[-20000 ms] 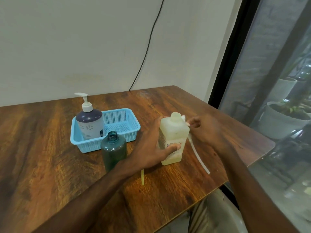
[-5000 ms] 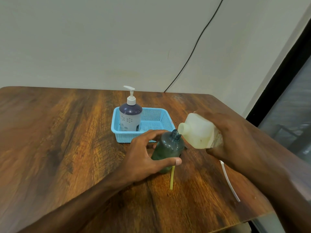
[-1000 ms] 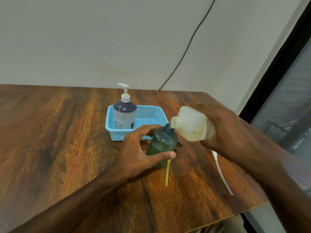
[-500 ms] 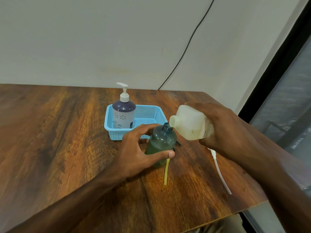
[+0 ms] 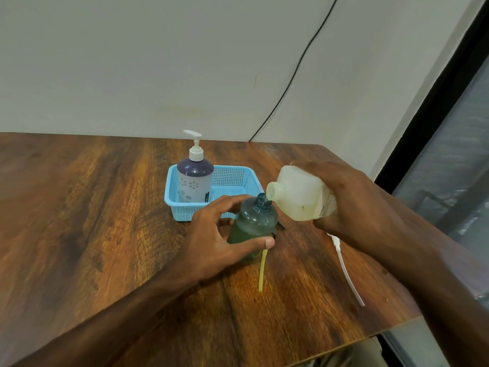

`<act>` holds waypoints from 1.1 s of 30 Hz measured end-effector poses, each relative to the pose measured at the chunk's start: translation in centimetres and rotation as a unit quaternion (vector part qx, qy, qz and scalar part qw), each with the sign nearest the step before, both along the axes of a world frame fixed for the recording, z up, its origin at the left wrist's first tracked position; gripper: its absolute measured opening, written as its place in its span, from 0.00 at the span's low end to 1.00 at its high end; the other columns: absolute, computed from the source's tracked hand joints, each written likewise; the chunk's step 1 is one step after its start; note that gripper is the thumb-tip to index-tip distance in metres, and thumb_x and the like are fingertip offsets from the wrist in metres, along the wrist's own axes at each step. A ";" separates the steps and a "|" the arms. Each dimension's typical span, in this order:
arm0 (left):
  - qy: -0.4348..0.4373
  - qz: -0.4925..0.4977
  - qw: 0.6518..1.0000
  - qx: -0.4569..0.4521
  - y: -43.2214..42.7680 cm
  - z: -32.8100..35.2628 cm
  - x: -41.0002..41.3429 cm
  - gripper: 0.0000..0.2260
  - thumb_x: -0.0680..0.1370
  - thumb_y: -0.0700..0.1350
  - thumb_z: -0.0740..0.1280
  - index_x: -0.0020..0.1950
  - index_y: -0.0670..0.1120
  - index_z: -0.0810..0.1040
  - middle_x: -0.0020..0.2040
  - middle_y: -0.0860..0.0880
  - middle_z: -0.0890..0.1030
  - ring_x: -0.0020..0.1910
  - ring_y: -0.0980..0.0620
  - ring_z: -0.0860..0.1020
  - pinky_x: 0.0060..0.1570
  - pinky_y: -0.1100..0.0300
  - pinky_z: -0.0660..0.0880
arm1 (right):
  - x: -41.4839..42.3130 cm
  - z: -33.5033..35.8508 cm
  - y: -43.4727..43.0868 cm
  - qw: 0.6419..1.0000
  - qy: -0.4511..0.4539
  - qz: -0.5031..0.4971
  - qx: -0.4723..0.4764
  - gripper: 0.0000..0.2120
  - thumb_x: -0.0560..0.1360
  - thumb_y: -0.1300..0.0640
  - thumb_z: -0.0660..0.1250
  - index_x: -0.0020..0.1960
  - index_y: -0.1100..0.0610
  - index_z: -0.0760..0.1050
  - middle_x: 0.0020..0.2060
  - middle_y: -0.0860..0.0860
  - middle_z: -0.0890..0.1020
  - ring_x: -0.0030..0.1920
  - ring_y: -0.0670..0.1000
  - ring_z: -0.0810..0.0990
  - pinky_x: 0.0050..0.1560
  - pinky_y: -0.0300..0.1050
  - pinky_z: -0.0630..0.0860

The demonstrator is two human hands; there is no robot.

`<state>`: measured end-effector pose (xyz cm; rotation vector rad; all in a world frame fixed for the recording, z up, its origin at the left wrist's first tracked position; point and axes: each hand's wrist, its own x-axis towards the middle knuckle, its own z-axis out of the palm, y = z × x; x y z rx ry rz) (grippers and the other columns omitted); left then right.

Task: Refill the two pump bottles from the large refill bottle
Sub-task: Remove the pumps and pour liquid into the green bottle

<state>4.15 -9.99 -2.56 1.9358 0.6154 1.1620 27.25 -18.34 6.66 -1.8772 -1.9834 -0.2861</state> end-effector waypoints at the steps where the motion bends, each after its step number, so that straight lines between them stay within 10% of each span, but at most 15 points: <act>1: 0.000 -0.001 1.000 0.001 0.0 -0.1 0.0 0.28 0.64 0.56 0.82 0.61 0.64 0.77 0.59 0.69 0.79 0.62 0.67 0.76 0.53 0.75 0.74 | 0.1 -0.1 0.0 1.000 -0.001 0.001 0.001 0.43 0.65 0.53 0.82 0.76 0.49 0.69 0.69 0.48 0.76 0.71 0.53 0.72 0.66 0.60 0.74; 33: 0.004 0.005 1.000 0.008 0.4 -0.3 0.2 0.29 0.64 0.58 0.82 0.63 0.63 0.77 0.59 0.68 0.80 0.62 0.66 0.77 0.54 0.74 0.74 | -0.5 0.8 -0.2 1.000 -0.007 0.003 -0.002 0.42 0.64 0.57 0.82 0.75 0.50 0.70 0.68 0.49 0.78 0.70 0.52 0.73 0.67 0.56 0.73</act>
